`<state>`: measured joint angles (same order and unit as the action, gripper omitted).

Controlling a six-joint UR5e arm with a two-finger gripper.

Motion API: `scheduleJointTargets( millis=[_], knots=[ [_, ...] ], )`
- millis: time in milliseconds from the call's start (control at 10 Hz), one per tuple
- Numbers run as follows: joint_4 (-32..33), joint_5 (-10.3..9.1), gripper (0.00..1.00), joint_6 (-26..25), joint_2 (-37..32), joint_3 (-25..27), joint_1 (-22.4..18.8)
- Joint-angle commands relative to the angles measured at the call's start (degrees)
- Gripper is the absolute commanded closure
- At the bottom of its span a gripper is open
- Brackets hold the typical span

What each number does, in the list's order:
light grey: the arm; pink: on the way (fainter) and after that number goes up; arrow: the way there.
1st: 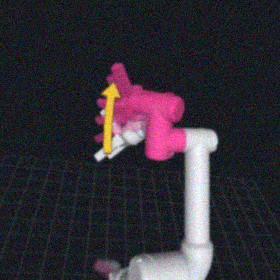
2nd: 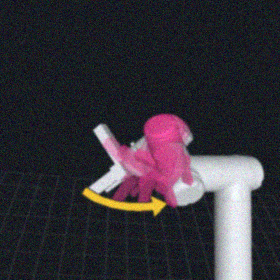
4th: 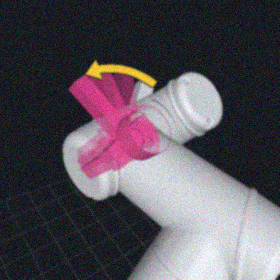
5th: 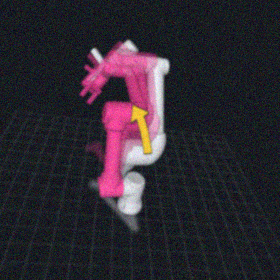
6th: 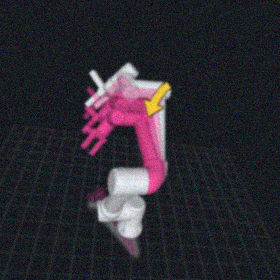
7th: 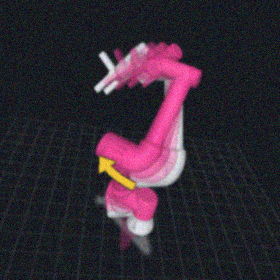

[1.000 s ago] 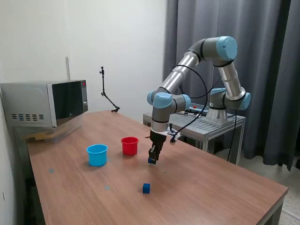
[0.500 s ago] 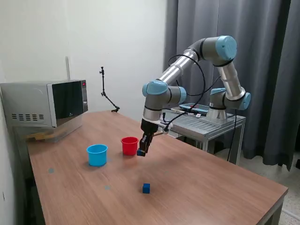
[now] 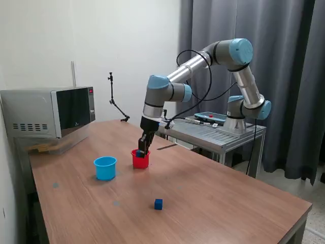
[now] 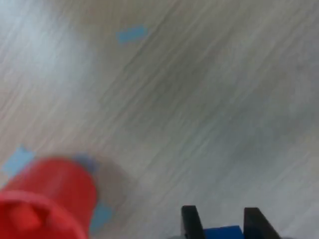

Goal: Place red objects in the red bin, and blue objects in the blue bin.

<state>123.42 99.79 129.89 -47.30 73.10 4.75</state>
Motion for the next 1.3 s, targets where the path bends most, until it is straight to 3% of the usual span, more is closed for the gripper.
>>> scheduleJointTargets(
  millis=[0, 600, 900, 1100, 1200],
  knots=[
    [-2.29, -0.03, 1.0, 3.7, -0.87, -3.13, 2.28],
    [-4.15, -0.47, 1.0, 8.71, 0.01, -5.51, 5.09],
    [-5.38, -0.74, 1.0, 12.57, 3.43, -9.55, 5.53],
    [-5.38, -3.62, 1.0, 15.38, 5.02, -11.66, 5.97],
    [-5.3, -3.99, 1.0, 16.09, 5.28, -12.1, 6.32]
  ],
)
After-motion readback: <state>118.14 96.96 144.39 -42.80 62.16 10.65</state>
